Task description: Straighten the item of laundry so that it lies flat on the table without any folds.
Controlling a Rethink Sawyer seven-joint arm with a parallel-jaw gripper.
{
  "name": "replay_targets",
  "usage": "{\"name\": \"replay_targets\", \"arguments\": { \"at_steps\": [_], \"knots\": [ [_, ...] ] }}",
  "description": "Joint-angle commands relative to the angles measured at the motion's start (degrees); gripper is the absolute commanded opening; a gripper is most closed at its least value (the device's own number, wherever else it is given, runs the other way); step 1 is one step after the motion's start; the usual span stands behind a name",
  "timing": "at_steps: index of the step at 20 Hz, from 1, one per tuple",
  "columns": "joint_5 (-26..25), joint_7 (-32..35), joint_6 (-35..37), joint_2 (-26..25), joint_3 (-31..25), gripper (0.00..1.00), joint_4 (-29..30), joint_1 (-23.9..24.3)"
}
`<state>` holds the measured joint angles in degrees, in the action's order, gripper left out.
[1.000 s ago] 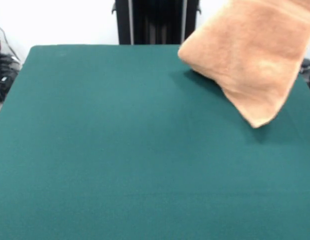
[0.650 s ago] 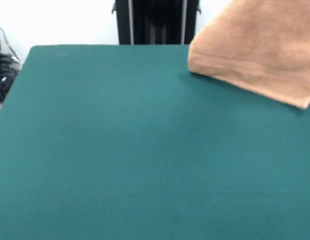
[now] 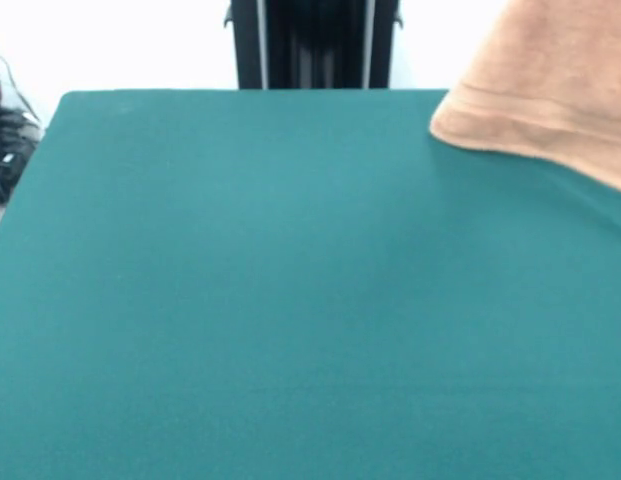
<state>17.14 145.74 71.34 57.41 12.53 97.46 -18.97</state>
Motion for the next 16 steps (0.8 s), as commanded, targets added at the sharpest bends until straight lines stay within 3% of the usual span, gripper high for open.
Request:
{"name": "replay_targets", "arguments": {
  "at_steps": [1,10,16],
  "knots": [
    [3.32,16.68,2.18,-2.64,-1.42,0.00,1.48,-0.26],
    [3.52,-3.15,-15.66,-9.87,-6.11,0.00,7.42,9.82],
    [-1.35,-11.60,-21.48,-12.95,-9.91,0.00,6.40,17.08]
  ]
}}
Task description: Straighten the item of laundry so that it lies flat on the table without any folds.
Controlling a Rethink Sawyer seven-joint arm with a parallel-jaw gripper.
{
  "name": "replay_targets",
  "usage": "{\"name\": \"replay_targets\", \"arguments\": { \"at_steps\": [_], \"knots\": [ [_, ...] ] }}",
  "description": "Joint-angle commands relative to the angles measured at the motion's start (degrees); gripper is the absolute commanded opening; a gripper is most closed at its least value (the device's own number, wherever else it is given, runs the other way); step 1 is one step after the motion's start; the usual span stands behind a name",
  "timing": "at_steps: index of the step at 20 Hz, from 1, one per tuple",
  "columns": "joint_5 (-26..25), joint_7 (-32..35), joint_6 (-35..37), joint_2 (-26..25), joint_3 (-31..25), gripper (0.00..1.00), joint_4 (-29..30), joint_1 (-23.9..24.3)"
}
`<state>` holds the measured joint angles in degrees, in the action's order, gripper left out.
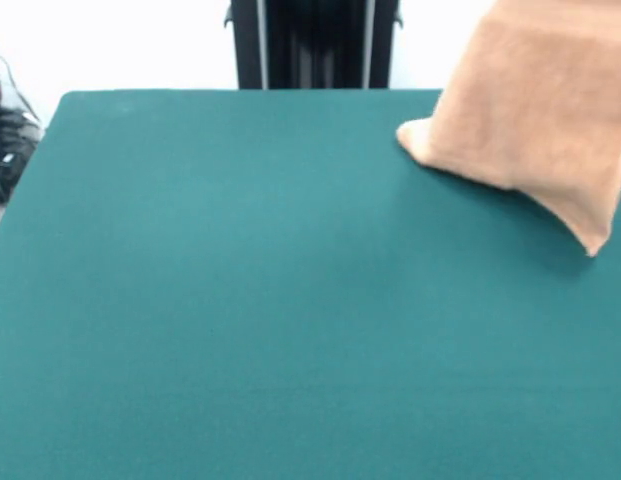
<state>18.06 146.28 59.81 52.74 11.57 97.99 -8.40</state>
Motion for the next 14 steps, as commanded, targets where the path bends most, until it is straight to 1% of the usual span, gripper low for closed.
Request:
{"name": "replay_targets", "arguments": {
  "at_steps": [1,6,10,14],
  "knots": [
    [-2.82,-12.93,-10.79,-8.59,-9.76,0.00,6.00,7.64],
    [-7.16,-16.73,-14.71,-10.25,-13.18,0.00,5.60,13.53],
    [-11.11,-18.19,-17.37,-11.77,-15.41,0.00,4.40,18.41],
    [-18.25,-21.85,-17.15,-13.00,-17.28,0.00,1.99,22.96]
  ]
}}
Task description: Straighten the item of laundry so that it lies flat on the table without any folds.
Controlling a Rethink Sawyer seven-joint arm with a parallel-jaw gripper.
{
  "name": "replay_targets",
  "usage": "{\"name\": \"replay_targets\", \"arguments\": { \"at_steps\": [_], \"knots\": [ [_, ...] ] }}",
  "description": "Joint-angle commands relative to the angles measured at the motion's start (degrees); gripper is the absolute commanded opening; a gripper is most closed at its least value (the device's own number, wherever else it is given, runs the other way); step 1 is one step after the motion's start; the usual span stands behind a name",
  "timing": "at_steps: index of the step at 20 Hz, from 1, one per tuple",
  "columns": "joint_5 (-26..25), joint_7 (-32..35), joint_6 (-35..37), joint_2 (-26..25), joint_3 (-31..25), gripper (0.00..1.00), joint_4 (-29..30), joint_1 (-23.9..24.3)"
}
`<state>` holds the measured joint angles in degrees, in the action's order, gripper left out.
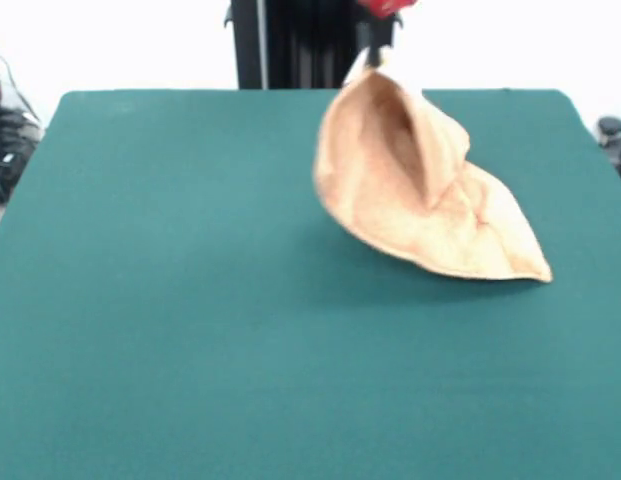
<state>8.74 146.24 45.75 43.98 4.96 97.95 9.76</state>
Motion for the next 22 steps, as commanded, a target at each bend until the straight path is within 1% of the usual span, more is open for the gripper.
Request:
{"name": "replay_targets", "arguments": {
  "at_steps": [1,4,10,12,14,17,19,22],
  "knots": [
    [-10.66,-22.98,-3.87,-4.41,-11.51,0.00,2.22,6.13],
    [-16.11,-25.90,-5.87,-6.59,-14.60,0.00,1.45,10.43],
    [-28.56,-36.01,-4.62,-10.21,-22.90,0.00,-0.84,20.29],
    [-32.81,-39.32,-4.77,-11.10,-25.18,0.00,-2.44,22.69],
    [-36.66,-41.40,-5.01,-11.05,-26.52,0.00,-3.56,24.06],
    [-42.22,-42.63,-7.87,-10.52,-27.62,0.00,-4.80,24.57],
    [-44.75,-41.65,-9.18,-10.18,-27.51,0.00,-5.13,24.06],
    [-47.54,-41.89,-10.11,-10.09,-27.41,0.00,-6.48,23.43]
  ]
}}
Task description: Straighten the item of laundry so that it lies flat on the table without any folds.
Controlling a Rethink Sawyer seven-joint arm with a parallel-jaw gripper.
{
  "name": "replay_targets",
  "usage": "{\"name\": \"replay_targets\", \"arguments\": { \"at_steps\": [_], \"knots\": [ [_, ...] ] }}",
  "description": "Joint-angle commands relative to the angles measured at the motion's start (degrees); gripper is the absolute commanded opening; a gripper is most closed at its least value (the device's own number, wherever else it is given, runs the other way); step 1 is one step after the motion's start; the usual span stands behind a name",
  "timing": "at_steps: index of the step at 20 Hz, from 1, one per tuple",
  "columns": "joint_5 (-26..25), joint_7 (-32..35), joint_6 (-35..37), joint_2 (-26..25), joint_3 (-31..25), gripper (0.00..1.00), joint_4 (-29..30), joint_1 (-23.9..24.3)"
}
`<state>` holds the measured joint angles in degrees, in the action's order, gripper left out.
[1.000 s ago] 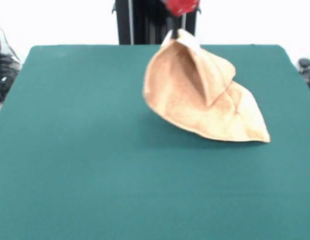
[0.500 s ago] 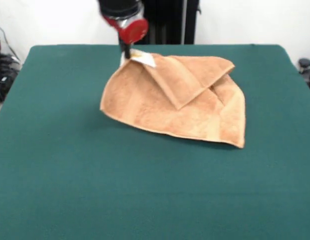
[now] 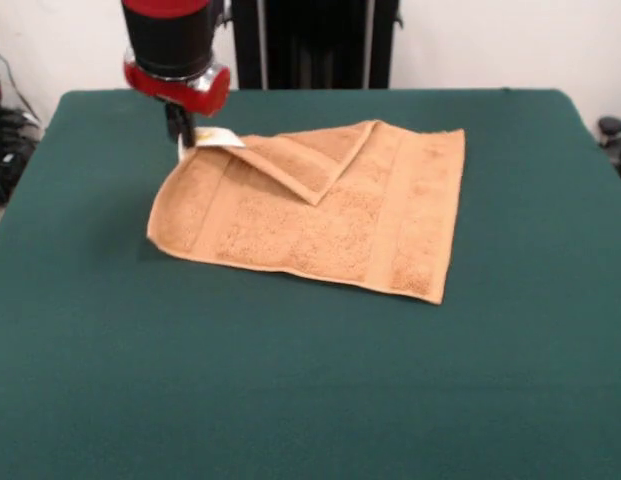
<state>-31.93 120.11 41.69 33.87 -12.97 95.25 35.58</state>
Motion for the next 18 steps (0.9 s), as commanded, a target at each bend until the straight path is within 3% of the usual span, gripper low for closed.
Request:
{"name": "replay_targets", "arguments": {
  "at_steps": [1,9,10,14,18],
  "knots": [
    [-7.64,-15.84,-6.22,0.38,-9.25,0.00,-3.98,-2.79],
    [-8.26,-17.45,-2.76,-0.09,-10.90,0.00,-5.34,-1.51],
    [-8.11,-17.38,-2.58,-0.16,-11.22,1.00,-5.18,-1.25],
    [-8.14,-15.97,-1.75,0.10,-10.36,1.00,-4.94,-2.28],
    [-6.88,-9.76,-0.45,1.39,-7.95,1.00,-4.32,-4.68]
  ]
}}
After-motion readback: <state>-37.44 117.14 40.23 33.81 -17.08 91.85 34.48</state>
